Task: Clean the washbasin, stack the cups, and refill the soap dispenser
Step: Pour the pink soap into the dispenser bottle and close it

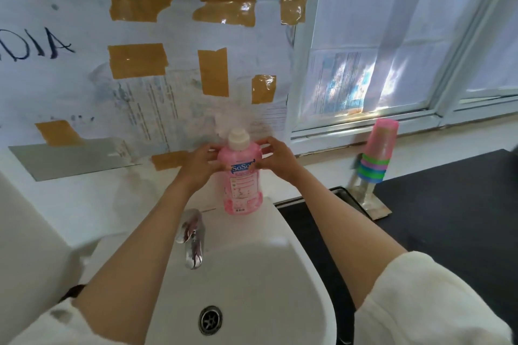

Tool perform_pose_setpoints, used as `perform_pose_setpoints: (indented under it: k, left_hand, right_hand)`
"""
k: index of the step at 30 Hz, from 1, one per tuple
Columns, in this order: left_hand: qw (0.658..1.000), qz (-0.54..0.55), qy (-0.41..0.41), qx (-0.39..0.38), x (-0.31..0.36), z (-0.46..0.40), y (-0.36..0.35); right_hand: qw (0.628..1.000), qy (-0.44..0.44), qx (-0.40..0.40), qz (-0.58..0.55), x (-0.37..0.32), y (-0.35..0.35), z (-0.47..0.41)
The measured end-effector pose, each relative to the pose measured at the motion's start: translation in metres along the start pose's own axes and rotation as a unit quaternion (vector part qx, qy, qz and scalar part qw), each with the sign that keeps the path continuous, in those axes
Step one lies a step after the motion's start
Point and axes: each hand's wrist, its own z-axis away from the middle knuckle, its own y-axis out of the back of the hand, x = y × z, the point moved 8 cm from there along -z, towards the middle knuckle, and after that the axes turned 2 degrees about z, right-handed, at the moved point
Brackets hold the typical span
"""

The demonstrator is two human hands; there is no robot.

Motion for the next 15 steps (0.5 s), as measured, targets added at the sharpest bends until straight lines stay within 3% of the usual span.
perform_pose_setpoints:
  k: [15]
  left_hand:
    - [1.0, -0.006, 0.015, 0.026, -0.039, -0.003, -0.005]
  right_hand:
    - [0.998, -0.02, -0.034, -0.046, 0.042, -0.023, -0.013]
